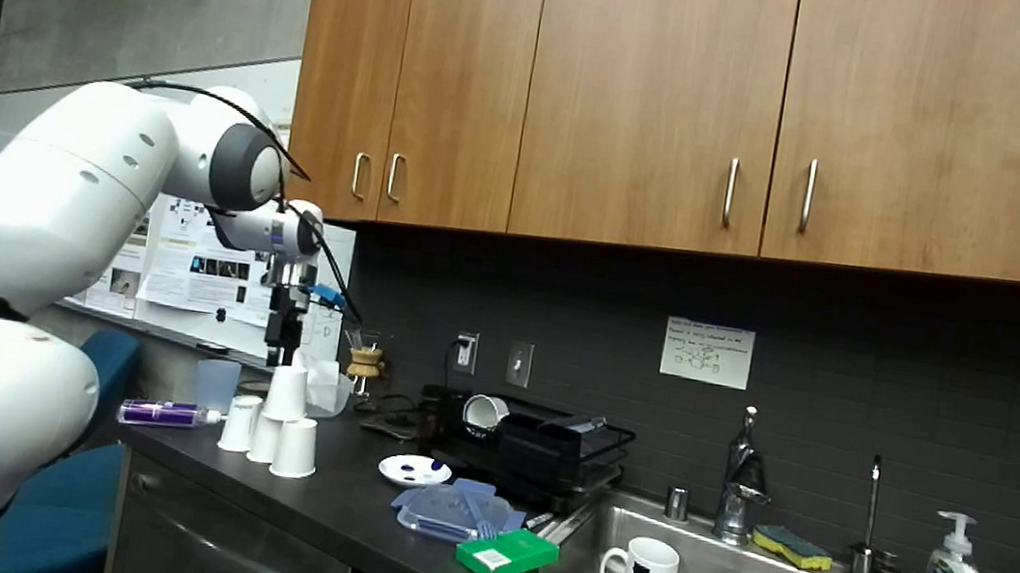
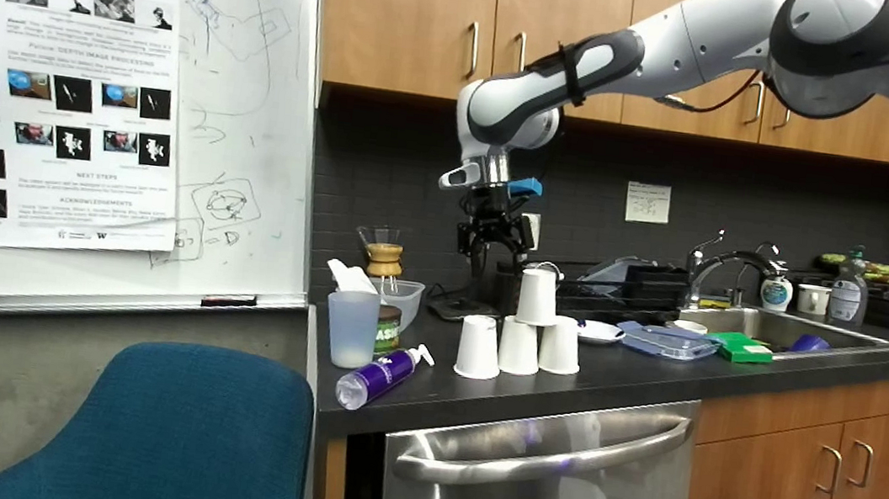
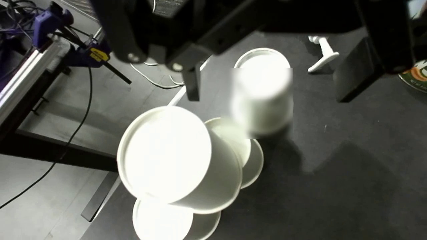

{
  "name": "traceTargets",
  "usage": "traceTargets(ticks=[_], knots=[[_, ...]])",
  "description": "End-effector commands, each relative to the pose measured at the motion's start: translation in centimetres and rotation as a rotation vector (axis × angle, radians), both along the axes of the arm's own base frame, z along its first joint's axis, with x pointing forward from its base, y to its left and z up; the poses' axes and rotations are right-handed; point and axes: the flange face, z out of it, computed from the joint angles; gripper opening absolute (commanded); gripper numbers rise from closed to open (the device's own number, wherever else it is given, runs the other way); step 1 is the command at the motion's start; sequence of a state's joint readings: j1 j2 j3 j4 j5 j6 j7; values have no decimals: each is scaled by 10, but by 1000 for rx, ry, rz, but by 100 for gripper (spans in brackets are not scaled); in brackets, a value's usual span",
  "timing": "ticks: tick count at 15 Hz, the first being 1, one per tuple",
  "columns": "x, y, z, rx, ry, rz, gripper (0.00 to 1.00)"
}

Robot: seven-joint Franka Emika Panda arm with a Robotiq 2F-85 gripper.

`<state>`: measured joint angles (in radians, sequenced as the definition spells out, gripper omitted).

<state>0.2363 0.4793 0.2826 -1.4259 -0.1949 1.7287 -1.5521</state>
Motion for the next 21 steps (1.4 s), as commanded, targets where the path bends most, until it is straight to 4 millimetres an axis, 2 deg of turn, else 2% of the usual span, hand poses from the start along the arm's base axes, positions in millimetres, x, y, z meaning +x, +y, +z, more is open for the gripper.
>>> traceTargets(ticks=[1, 9, 21], knots=[[-1, 0, 13, 0, -11, -1, 100], [8, 3, 20, 83, -8, -58, 100], [14, 9, -5, 96, 10, -108, 100]])
